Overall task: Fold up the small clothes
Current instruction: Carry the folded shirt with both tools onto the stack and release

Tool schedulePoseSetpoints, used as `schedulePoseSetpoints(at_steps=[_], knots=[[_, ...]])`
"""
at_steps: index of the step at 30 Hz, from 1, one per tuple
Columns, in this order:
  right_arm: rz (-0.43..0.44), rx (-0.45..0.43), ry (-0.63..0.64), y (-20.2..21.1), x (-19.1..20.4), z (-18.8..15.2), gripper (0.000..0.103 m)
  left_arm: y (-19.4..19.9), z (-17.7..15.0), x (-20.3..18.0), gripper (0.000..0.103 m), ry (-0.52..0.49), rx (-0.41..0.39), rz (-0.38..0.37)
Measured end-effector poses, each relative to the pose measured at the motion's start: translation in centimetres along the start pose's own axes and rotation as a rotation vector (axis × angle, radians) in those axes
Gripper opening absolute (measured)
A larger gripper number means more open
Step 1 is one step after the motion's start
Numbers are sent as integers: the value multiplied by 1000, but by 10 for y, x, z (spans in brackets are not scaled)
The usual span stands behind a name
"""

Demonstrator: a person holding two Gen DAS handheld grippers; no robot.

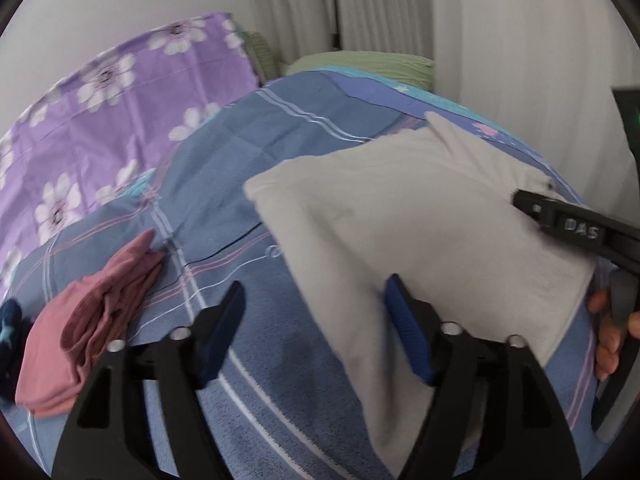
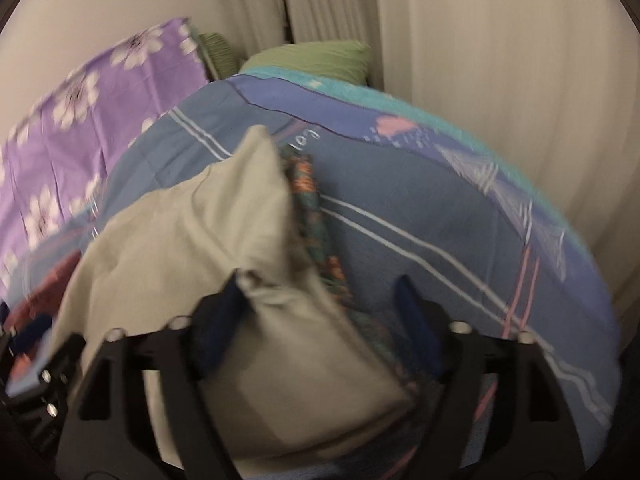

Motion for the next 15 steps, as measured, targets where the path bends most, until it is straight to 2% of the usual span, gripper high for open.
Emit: schedulePoseSetpoints(at_steps=[2,3,4,5,9,11,15], knots=[[0,14,-35,-1,-4,0,87,5,1,8,101,63,20,3],[-20,13,-31,3,-1,1,87,9,0,12,101,94,42,-37],[-47,9,-18,10,2,2,87,15,-1,15,101,120,70,-108],[-72,2,2,20,7,2,87,22,-2,17,101,112,78,-129],[-72,-151,105,88,19,-12,87,64,-6,7,101,-39,-4,-93],[-91,-249,106,132,17,-28,89,89,-14,1,102,-97,-33,-118],[25,-265,71,194,8,-66,94,140,-39,-9,102,-102,-86,-185]])
Point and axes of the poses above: each gripper's, at about its wrist camera, not at the fingertips, and y roughly against the way its jaws point, x to its left, z to its top, the point moved 2 cm from there along -y, roughly the way its jaws point, and after that the axes turned 4 degrees about -z, right-handed, at the moved point
